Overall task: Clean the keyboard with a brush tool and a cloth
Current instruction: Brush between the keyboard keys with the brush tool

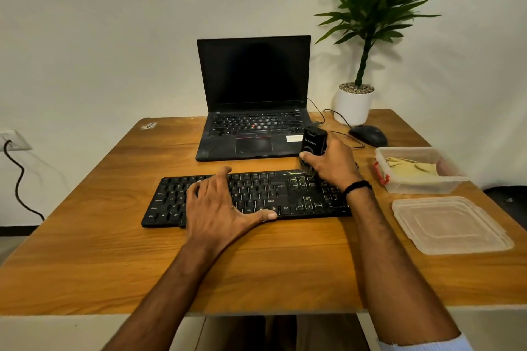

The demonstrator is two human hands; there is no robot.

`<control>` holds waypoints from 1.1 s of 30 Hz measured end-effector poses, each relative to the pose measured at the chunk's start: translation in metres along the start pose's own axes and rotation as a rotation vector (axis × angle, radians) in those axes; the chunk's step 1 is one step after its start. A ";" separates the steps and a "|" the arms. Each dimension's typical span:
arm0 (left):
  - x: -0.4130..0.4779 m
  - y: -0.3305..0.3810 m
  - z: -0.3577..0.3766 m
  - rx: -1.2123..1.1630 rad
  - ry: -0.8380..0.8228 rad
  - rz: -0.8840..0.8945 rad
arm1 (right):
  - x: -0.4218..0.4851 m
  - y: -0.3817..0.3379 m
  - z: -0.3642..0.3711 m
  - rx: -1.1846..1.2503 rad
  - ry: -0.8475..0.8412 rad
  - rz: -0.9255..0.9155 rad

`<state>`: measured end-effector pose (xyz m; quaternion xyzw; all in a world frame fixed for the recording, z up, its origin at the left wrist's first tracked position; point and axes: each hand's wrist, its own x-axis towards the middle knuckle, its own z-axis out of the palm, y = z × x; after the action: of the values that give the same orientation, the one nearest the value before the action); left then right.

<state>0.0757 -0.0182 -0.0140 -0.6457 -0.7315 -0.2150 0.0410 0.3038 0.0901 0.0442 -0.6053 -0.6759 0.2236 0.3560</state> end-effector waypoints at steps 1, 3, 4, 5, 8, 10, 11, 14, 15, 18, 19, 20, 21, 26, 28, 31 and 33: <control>0.000 0.004 0.000 0.007 0.004 0.021 | 0.002 0.001 -0.001 -0.012 0.016 0.004; 0.001 0.015 0.003 0.011 -0.013 0.077 | 0.003 0.000 -0.001 -0.038 0.041 0.025; 0.002 0.022 0.005 0.017 -0.033 0.105 | 0.002 -0.002 -0.001 -0.058 0.059 0.040; 0.002 0.028 0.007 0.026 -0.055 0.129 | 0.002 -0.003 0.001 -0.080 0.079 0.051; 0.004 0.038 0.014 0.031 -0.095 0.153 | -0.003 -0.012 0.011 -0.063 0.067 0.051; 0.004 0.039 0.014 0.023 -0.095 0.141 | -0.006 -0.019 0.023 0.025 -0.049 -0.001; 0.004 0.039 0.014 0.022 -0.099 0.136 | -0.006 -0.021 0.029 0.066 -0.109 -0.035; 0.005 0.040 0.012 0.014 -0.100 0.126 | -0.003 -0.018 0.026 0.091 -0.102 -0.027; 0.005 0.039 0.012 0.012 -0.098 0.126 | -0.001 -0.015 0.021 0.041 -0.026 0.008; 0.004 0.039 0.012 0.005 -0.094 0.128 | 0.000 -0.008 0.007 -0.119 0.227 0.093; 0.004 0.039 0.012 0.003 -0.094 0.129 | -0.002 -0.010 0.009 -0.119 0.230 0.077; 0.003 0.039 0.012 0.001 -0.096 0.128 | -0.005 -0.014 0.013 -0.092 0.177 0.044; 0.003 0.039 0.012 -0.001 -0.100 0.126 | -0.007 -0.019 0.020 -0.041 0.089 0.010; 0.002 0.038 0.010 -0.005 -0.098 0.131 | -0.007 -0.024 0.025 -0.010 0.138 0.080; 0.002 0.038 0.011 0.005 -0.089 0.132 | -0.006 -0.020 0.022 -0.107 0.261 0.130; 0.002 0.038 0.013 0.015 -0.093 0.130 | -0.014 -0.029 0.035 -0.086 0.122 0.024; 0.002 0.039 0.012 0.012 -0.099 0.126 | -0.017 -0.034 0.044 -0.013 -0.020 -0.013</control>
<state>0.1155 -0.0095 -0.0142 -0.7001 -0.6918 -0.1752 0.0222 0.2489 0.0734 0.0372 -0.6008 -0.6849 0.2228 0.3469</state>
